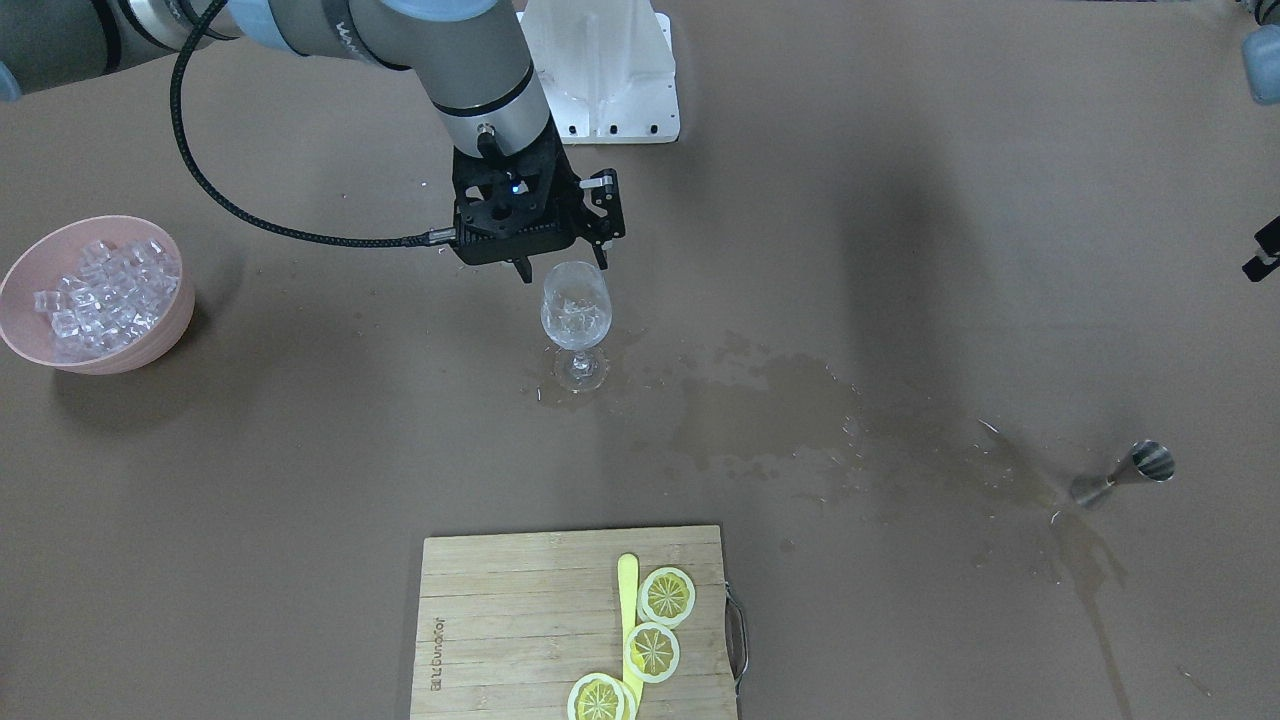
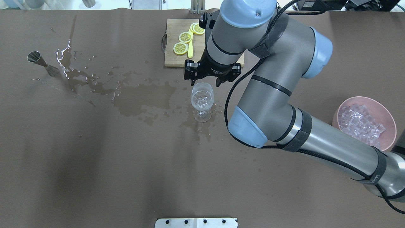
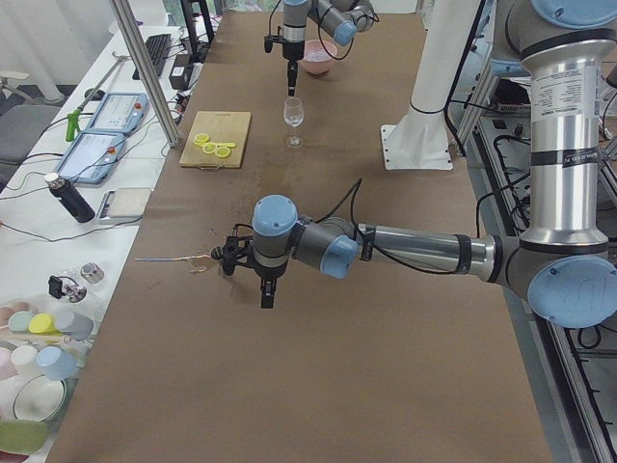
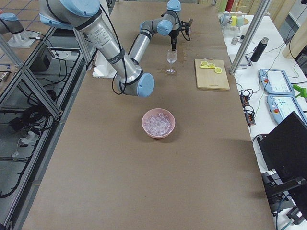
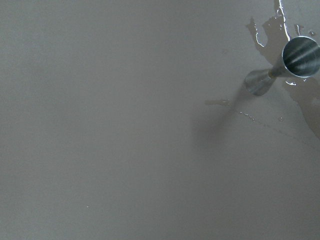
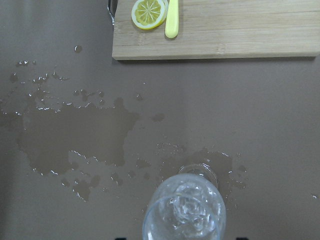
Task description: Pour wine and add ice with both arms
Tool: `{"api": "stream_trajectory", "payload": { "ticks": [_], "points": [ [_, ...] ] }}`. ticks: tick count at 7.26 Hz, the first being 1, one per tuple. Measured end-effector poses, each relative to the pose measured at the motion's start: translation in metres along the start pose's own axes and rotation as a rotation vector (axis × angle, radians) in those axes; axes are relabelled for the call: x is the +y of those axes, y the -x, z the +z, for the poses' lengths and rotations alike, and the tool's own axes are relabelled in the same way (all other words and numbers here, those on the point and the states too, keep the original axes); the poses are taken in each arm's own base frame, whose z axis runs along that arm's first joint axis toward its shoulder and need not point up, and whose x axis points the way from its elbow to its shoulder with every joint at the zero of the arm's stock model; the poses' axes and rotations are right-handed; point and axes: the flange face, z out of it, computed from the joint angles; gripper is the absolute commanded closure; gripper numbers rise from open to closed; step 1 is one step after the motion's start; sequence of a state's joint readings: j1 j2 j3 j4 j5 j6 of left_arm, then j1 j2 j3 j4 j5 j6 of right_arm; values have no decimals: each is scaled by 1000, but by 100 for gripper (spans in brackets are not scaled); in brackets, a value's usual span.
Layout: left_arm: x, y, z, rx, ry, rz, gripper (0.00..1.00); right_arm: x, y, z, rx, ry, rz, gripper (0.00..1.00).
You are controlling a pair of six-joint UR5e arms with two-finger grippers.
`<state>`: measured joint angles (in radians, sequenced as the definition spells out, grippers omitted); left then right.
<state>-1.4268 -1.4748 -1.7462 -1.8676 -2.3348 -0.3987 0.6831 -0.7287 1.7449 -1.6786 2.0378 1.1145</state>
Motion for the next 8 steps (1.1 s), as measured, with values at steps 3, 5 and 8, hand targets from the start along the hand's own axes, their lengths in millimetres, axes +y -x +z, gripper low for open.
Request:
{"api": "stream_trajectory", "payload": {
  "ticks": [3, 5, 8],
  "points": [
    [0, 0, 0, 0, -1, 2, 2, 6, -53, -13, 6, -10, 16, 0],
    [0, -1, -1, 1, -3, 3, 2, 21, -161, -46, 30, -16, 22, 0],
    [0, -3, -5, 3, -10, 9, 2, 18, -362, -93, 134, 20, -155, 0]
  ]
}}
